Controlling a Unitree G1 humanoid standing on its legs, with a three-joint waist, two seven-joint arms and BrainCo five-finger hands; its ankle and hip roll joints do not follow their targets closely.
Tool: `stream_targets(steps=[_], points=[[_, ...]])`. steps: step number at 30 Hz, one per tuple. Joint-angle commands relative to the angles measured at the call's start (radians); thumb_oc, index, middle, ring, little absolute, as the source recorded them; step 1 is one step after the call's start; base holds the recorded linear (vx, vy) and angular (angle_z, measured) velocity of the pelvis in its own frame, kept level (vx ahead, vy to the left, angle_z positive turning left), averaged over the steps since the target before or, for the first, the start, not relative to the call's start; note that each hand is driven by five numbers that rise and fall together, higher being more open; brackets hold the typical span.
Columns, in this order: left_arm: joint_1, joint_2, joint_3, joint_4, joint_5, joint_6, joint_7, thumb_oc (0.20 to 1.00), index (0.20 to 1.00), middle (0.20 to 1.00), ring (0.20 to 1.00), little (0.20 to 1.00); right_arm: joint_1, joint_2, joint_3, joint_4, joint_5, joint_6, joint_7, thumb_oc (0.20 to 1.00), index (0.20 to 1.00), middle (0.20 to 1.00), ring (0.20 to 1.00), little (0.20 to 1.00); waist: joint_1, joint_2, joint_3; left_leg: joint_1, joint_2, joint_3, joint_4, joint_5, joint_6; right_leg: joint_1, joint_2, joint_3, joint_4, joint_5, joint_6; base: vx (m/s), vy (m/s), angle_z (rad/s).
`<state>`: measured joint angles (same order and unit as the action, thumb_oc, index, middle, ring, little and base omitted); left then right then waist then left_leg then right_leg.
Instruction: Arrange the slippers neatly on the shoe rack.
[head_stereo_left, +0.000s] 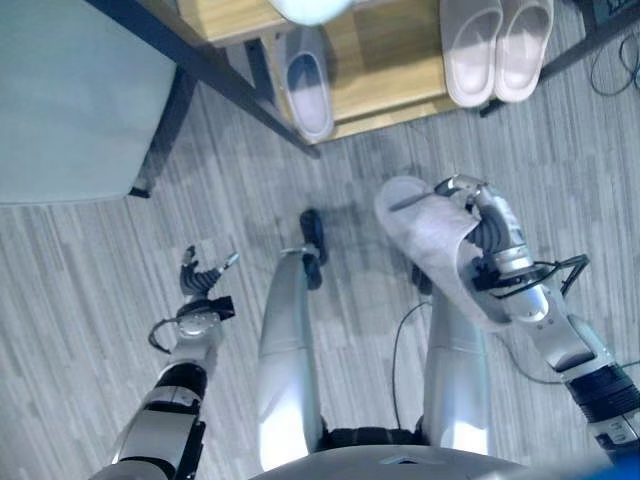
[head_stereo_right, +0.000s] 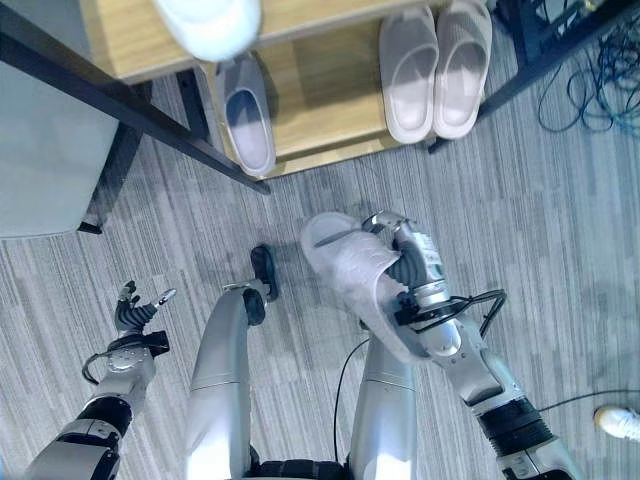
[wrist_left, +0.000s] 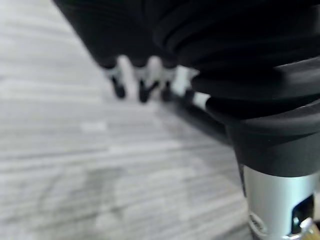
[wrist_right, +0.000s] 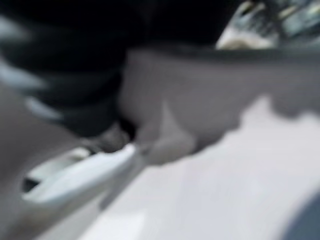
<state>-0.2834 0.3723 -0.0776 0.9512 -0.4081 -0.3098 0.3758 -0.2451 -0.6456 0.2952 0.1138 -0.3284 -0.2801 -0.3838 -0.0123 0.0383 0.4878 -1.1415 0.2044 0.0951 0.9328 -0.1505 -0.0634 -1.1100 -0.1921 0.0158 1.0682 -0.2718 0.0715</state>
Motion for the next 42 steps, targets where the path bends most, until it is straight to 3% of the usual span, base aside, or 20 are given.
stream_targets(steps=[1,5,8,9,15,18,19,22,26,34,39,42], points=[[0.006,0.015,0.020,-0.024,-0.114,-0.026,0.004,1.000,1.000,1.000,1.000,1.000,-0.203,-0.049,-0.106,0.015,0.089,0.047,-0.137,0.200,0.200,0.200,0.200,0.200,0.008,0.092,0.032,-0.106,0.001,-0.120,0.164,-0.142,0.050,-0.084,-0.025,0.062,0.096,-0.122,0.023,0.04,-0.115,-0.03],[0.024,0.020,0.057,-0.029,-0.229,-0.030,-0.018,1.000,1.000,1.000,1.000,1.000,-0.367,-0.124,-0.105,0.048,0.138,0.065,-0.169,0.200,0.200,0.200,0.200,0.200,0.034,0.107,0.031,-0.224,0.009,-0.153,0.308,-0.189,0.051,-0.207,-0.011,0.073,0.254,-0.178,0.011,0.08,-0.120,0.13],[0.045,0.029,0.063,0.002,-0.312,-0.029,-0.041,1.000,1.000,1.000,1.000,1.000,-0.622,-0.201,-0.031,0.235,0.219,0.086,-0.188,0.200,0.200,0.200,0.200,0.200,0.069,0.122,0.031,-0.369,0.023,-0.203,0.512,-0.253,0.055,-0.360,-0.007,0.082,0.468,-0.243,-0.007,0.16,-0.109,-0.25],[0.062,0.037,0.067,0.024,-0.356,-0.030,-0.054,1.000,1.000,1.000,1.000,1.000,-0.768,-0.232,0.048,0.319,0.252,0.094,-0.190,0.200,0.200,0.200,0.200,0.200,0.084,0.126,0.032,-0.427,0.022,-0.226,0.620,-0.283,0.057,-0.431,-0.001,0.094,0.586,-0.271,-0.018,0.15,-0.052,-0.12],[0.111,0.075,0.086,0.062,-0.464,-0.033,-0.079,1.000,1.000,1.000,1.000,1.000,-0.984,-0.253,0.195,0.377,0.265,0.119,-0.181,0.200,0.200,0.200,0.200,0.200,0.107,0.111,0.032,-0.429,0.024,-0.258,0.763,-0.362,0.060,-0.460,-0.018,0.129,0.739,-0.330,-0.034,0.12,-0.047,-0.03],[0.168,0.077,0.061,0.069,-0.482,-0.028,-0.089,1.000,1.000,1.000,1.000,1.000,-1.091,-0.213,0.249,0.479,0.312,0.136,-0.157,0.200,0.200,0.200,0.200,0.200,0.114,0.107,0.032,-0.429,0.012,-0.285,0.834,-0.402,0.059,-0.460,-0.019,0.168,0.832,-0.366,-0.051,0.12,-0.025,0.09],[0.177,0.086,0.056,0.079,-0.509,-0.027,-0.104,1.000,1.000,1.000,1.000,1.000,-1.153,-0.190,0.319,0.515,0.329,0.141,-0.127,0.200,0.200,0.200,0.200,0.200,0.122,0.102,0.032,-0.429,-0.006,-0.311,0.867,-0.421,0.058,-0.460,-0.023,0.184,0.877,-0.390,-0.062,0.08,-0.035,0.15],[0.190,0.087,0.038,0.071,-0.514,-0.028,-0.112,1.000,1.000,1.000,1.000,1.000,-1.182,-0.157,0.331,0.515,0.325,0.160,-0.119,0.200,0.200,0.200,0.200,0.200,0.122,0.089,0.032,-0.429,-0.020,-0.321,0.888,-0.431,0.055,-0.460,-0.027,0.201,0.914,-0.401,-0.068,0.04,-0.016,0.12],[0.225,0.090,-0.066,0.017,-0.502,-0.012,-0.147,1.000,1.000,1.000,1.000,1.000,-1.311,-0.078,0.413,0.736,0.411,0.178,-0.114,0.200,0.200,0.200,0.200,0.200,0.151,0.097,0.032,-0.429,-0.031,-0.320,0.903,-0.450,0.053,-0.460,-0.041,0.222,0.924,-0.398,-0.077,0.01,0.061,0.05],[0.331,0.107,-0.146,0.017,-0.465,0.012,-0.200,1.000,1.000,1.000,1.000,1.000,-1.408,-0.086,0.443,1.017,0.626,0.150,-0.081,0.200,0.200,0.200,0.200,0.200,0.192,0.131,0.032,-0.429,-0.039,-0.295,0.879,-0.468,0.055,-0.460,-0.057,0.252,0.904,-0.387,-0.078,0.02,0.080,0.07],[0.357,0.112,-0.133,0.041,-0.456,0.006,-0.228,1.000,1.000,1.000,1.000,1.000,-1.450,-0.102,0.426,1.096,0.742,0.119,-0.050,0.200,0.200,0.200,0.200,0.200,0.232,0.146,0.032,-0.429,-0.056,-0.265,0.813,-0.441,0.054,-0.460,-0.088,0.253,0.840,-0.350,-0.066,0.01,0.070,0.08],[0.362,0.113,-0.137,0.057,-0.438,0.008,-0.241,1.000,1.000,1.000,1.000,1.000,-1.493,-0.097,0.431,1.118,0.795,0.106,-0.053,0.200,0.200,0.200,0.200,0.200,0.249,0.132,0.032,-0.429,-0.068,-0.242,0.755,-0.408,0.044,-0.460,-0.106,0.250,0.793,-0.335,-0.059,0.00,0.005,0.14]])
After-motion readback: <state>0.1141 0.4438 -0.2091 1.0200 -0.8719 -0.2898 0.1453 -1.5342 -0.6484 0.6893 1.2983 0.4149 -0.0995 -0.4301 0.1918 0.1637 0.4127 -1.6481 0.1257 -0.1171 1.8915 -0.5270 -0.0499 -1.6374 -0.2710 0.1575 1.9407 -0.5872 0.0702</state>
